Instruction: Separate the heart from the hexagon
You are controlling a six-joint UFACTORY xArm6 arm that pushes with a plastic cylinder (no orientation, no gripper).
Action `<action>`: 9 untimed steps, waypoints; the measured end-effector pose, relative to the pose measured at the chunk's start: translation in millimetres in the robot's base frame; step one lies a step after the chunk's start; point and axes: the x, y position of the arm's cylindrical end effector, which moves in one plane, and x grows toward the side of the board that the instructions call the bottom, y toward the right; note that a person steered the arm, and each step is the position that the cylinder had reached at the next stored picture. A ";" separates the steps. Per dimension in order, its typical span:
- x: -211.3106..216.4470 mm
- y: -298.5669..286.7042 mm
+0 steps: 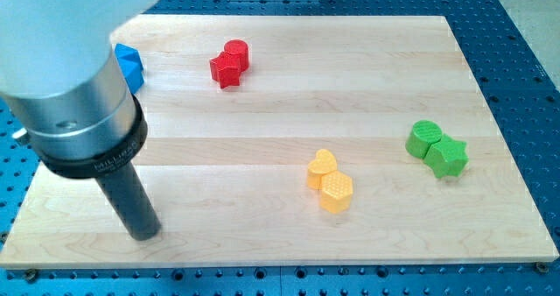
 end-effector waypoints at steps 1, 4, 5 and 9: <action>3.1 21.7; 24.6 162.5; 24.6 182.5; -72.4 183.6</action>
